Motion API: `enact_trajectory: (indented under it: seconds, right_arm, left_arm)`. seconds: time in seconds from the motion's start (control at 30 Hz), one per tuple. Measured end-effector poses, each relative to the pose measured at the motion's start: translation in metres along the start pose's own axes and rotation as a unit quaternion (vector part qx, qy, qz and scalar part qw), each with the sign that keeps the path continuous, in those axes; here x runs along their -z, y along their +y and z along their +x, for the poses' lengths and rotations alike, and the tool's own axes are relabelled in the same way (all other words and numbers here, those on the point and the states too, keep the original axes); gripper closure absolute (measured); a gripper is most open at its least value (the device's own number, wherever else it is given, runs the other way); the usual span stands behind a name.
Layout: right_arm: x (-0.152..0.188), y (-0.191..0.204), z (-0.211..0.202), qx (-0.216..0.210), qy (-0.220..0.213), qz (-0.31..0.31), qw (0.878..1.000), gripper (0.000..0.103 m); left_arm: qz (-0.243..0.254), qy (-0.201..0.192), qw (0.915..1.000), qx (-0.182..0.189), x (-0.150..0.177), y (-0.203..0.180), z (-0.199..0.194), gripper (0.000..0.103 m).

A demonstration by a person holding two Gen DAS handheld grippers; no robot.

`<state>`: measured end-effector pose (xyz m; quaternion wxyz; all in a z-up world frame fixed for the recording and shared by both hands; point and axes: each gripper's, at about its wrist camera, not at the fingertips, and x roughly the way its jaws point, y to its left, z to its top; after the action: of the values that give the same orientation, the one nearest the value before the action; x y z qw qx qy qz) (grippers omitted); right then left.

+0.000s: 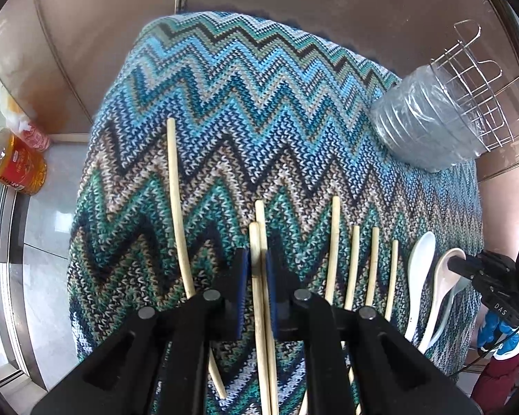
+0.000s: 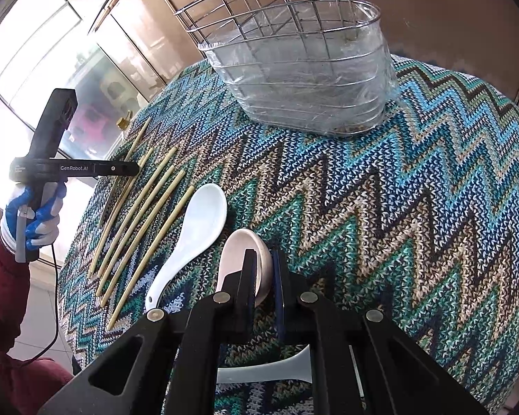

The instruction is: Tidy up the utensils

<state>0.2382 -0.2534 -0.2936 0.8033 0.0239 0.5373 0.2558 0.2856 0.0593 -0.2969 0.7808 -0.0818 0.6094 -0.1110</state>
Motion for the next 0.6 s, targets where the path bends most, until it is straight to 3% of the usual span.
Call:
enact_trajectory:
  seconds: [0.6]
  right_arm:
    - [0.0072, -0.0007, 0.0006, -0.002, 0.005, 0.007, 1.000, 0.094]
  left_arm:
    - [0.008, 0.001, 0.9999, -0.015, 0.0050, -0.0094, 0.0008, 0.092]
